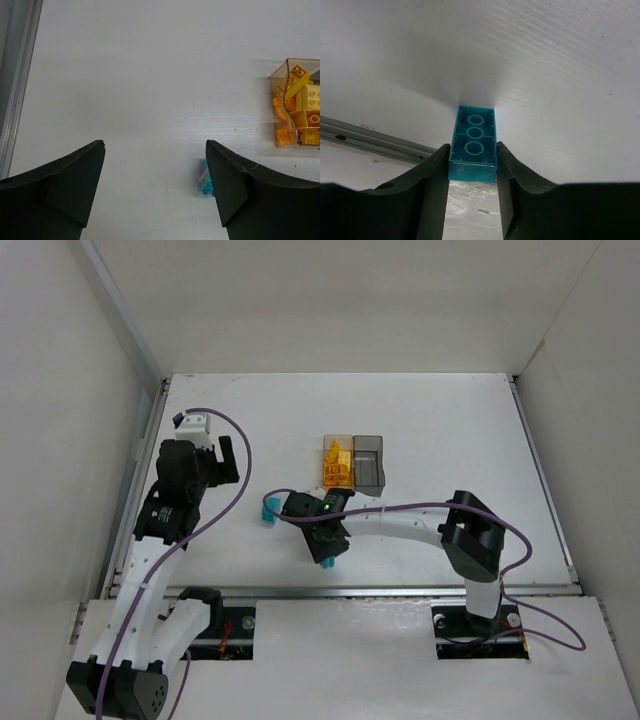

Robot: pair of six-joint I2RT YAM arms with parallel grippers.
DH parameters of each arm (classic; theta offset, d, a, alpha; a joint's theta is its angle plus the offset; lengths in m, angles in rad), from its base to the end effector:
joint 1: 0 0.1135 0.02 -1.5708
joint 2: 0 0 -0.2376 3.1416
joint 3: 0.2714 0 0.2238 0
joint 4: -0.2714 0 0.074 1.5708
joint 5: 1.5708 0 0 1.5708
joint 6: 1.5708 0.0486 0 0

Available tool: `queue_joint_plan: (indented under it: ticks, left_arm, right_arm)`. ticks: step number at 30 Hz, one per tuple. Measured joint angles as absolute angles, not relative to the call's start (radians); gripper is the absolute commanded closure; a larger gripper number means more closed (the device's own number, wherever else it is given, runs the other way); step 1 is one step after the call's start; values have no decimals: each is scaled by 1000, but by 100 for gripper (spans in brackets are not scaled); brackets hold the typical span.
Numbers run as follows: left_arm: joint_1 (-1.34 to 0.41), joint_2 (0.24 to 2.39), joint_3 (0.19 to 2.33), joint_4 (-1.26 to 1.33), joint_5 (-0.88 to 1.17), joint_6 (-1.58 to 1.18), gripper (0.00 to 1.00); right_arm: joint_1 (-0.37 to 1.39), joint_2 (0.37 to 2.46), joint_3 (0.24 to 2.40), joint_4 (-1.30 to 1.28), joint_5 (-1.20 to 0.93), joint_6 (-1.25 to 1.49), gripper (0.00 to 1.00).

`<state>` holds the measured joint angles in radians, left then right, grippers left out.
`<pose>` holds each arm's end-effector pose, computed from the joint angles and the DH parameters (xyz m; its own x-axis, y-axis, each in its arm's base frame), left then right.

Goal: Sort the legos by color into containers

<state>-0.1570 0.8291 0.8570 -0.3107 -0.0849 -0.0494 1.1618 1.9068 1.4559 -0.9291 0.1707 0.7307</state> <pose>0.1892 -0.0258 0.3205 -0.2790 -0.0056 -0.9603 0.0617 0.9978 -0.0238 0.1435 0.3102 0.1782 -0.8857 -0.3896 -0.2525 -0.4032 0.9151 0.0024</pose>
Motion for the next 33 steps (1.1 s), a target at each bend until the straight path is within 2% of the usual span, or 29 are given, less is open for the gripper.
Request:
queue_joint_plan:
  ticks: [2,3,4,5,6,17,22,24,27,32,33]
  left_arm:
    - [-157,823,857,-311,-80,-49,21]
    - [-157,822,857,-311,-80,-49,19]
    - [-157,822,857,-310,-79,-49,19]
    - [-157,822,857,-310,-79,-49,19]
    - [-157,823,857,-311,-77,-49,19]
    - [-109,803,857,-313,-15,-50,19]
    - [-85,794,857,-313,6,-50,21]
    - [-81,820,857,-311,21,-47,26]
    - [-76,891,873,-320,72,-18,26]
    - [-101,1027,931,-367,173,83,22]
    - [-121,1050,940,-382,189,108,18]
  right_arm:
    - [1162,1907,1456,-922,173,724,71]
    - [1162,1907,1456,-916,175,724,84]
    - [1162,1907,1456,-912,176,720,92]
    - [1162,1907,1456,-909,177,714,98]
    - [1162,1908,1458,-910,180,711,100]
    - [1104,1885,1673,-1012,345,672,100]
    - [904,1837,1752,-1022,392,623,100]
    - [799,1841,1776,-1015,391,597,100]
    - [655,1882,1846,-1021,379,552,100]
    - [518,1967,1937,-1010,349,483,100]
    - [508,1979,1938,-1010,336,468,100]
